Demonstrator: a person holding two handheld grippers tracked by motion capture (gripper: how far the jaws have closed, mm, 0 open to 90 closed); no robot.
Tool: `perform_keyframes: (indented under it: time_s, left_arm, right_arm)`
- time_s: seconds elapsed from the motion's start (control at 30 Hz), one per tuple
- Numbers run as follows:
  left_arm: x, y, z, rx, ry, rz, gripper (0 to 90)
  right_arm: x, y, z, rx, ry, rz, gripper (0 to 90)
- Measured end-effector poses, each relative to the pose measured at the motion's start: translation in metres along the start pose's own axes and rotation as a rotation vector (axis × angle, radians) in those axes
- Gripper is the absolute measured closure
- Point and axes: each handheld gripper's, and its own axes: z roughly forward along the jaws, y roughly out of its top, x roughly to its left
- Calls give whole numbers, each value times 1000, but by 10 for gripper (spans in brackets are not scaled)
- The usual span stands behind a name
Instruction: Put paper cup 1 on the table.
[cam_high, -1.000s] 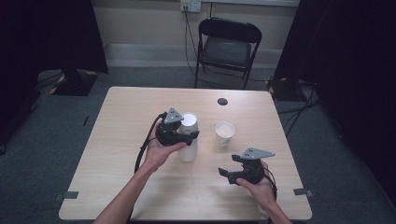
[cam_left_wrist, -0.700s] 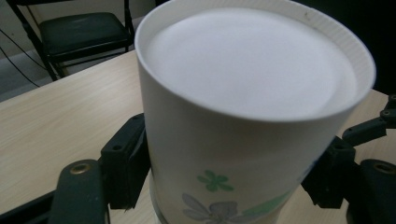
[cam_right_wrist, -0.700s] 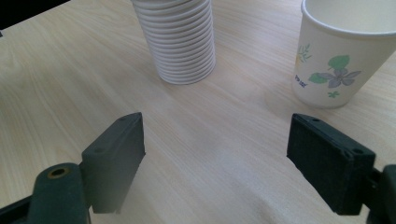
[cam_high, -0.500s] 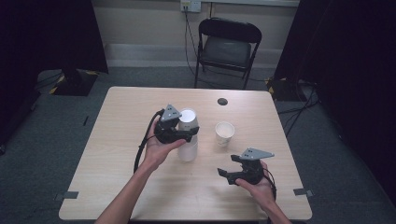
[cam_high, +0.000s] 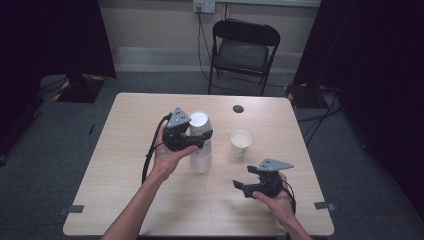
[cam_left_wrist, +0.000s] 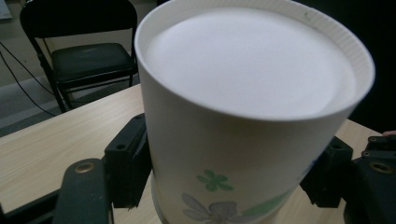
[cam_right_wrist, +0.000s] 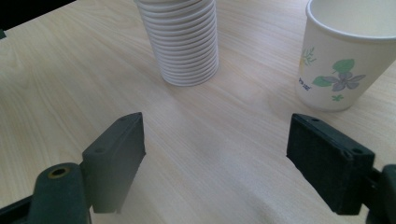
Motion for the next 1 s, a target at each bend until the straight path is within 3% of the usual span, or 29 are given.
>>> perform_keyframes:
  time_s: [0.33, 0.57, 0.73, 0.8, 1.0]
  left_arm:
    - [6, 11, -18, -48, 5, -20, 299]
    - [9, 12, -32, -53, 0, -33, 301]
    - [8, 11, -42, -43, -22, -40, 303]
    - [6, 9, -48, -50, -55, -41, 299]
    - [3, 5, -61, -33, -60, -37, 304]
  right_arm:
    - [1, 1, 1, 0, 4, -1, 194]
    - [2, 1, 2, -1, 4, -2, 203]
    - [3, 2, 1, -3, 5, -3, 213]
    - [4, 3, 0, -7, 5, -8, 221]
    - [6, 5, 0, -5, -2, -12, 235]
